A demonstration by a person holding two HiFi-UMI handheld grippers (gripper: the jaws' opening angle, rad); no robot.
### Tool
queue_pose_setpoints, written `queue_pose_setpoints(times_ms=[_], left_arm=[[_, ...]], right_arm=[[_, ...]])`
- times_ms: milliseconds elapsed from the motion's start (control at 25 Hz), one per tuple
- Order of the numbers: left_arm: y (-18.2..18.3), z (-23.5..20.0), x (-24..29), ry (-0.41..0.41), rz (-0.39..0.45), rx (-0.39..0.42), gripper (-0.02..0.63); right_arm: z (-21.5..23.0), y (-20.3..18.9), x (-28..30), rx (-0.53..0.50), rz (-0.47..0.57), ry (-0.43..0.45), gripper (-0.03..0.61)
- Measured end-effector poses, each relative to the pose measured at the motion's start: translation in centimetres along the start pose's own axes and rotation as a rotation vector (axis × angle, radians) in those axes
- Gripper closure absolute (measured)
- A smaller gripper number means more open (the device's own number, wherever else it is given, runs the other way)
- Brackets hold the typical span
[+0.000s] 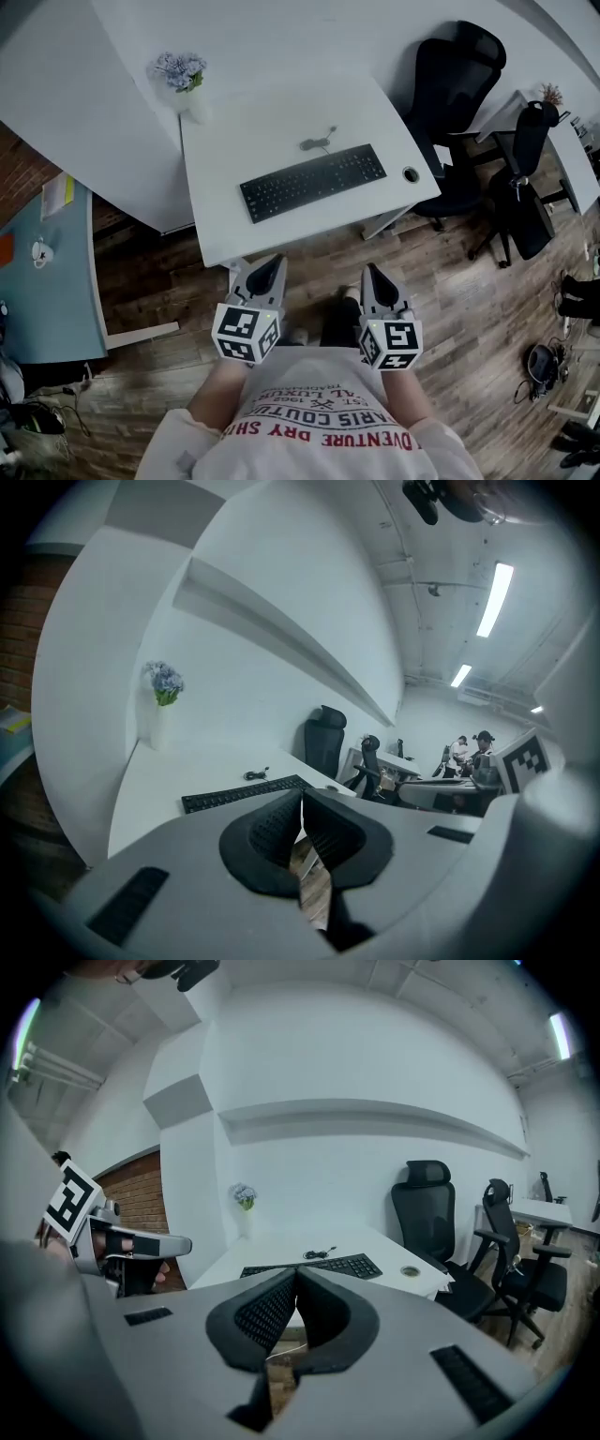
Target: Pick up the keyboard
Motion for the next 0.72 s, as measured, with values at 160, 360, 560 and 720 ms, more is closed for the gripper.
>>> queue_pose_setpoints(times_ms=[160, 360, 560, 720], left_arm=[[1.0, -1.4, 2.6, 0.057, 0.005, 0.009, 0.584], [2.7, -3.8, 6.7, 0.157, 0.032, -0.009, 0.584], [5.1, -4.8, 11.1, 0.245, 0.058, -0.02, 0.584], [6.2, -5.8, 14.8, 0.31, 0.08, -0.054, 0.584]], right_arm=[[0.9, 0.9, 4.1, -0.013, 0.003, 0.063, 0.554], [2.7, 3.0, 10.2, -0.054, 0.011, 0.156, 0.554], [5.2, 6.0, 15.7, -0.104, 0.017, 0.247, 0.554], [7.5, 7.5, 20.1, -0.142, 0.006, 0.325, 0.554]])
Point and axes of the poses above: the fingertips, and each gripper's own axes: x forward along the fingers, z to its right, y out of its top, the point moved 2 cm from there along -x, backward along the fingers, and after that the axes turned 14 degrees about -y, right-handed, at the moved point
